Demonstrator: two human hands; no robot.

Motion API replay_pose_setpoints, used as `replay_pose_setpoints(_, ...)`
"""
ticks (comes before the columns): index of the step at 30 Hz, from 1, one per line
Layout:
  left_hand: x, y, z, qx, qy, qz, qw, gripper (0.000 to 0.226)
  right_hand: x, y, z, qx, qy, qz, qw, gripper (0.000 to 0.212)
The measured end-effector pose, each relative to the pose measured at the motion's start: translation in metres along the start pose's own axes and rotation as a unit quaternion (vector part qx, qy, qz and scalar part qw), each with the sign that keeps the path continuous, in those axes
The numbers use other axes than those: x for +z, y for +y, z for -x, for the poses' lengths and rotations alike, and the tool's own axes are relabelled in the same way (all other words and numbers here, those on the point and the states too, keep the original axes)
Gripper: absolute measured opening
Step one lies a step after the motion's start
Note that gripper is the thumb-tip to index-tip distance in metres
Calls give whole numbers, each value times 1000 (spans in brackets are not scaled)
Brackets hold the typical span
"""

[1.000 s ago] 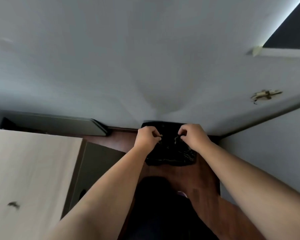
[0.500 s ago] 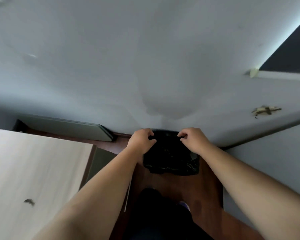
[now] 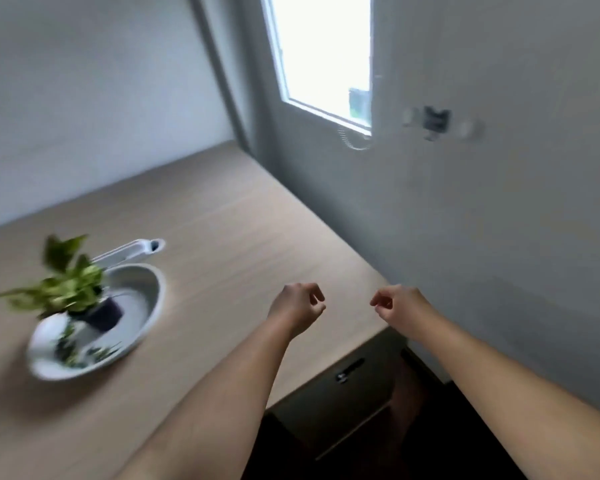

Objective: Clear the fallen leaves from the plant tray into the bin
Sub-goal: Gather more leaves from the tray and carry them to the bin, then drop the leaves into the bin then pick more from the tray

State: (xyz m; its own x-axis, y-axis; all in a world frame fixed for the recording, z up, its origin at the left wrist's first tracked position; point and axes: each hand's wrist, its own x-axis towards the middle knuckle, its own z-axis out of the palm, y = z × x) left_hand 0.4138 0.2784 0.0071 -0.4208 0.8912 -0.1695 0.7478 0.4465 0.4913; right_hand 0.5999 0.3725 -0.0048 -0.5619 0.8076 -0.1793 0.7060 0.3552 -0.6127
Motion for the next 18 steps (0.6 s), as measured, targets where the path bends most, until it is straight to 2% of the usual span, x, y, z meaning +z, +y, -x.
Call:
replay_pose_setpoints(3, -46, -72, 37, -83, 59, 13, 995, 13, 35, -73, -11, -79, -49, 18, 995, 17)
replay_pose_setpoints(10, -118, -224, 114, -221, 139, 31, 965, 10, 131, -218, -22, -201, -125, 63, 969, 19)
replay_pose_setpoints(18, -180, -389, 138, -291, 161, 49, 942, 14, 263, -356, -45, -261, -195, 80, 942, 23)
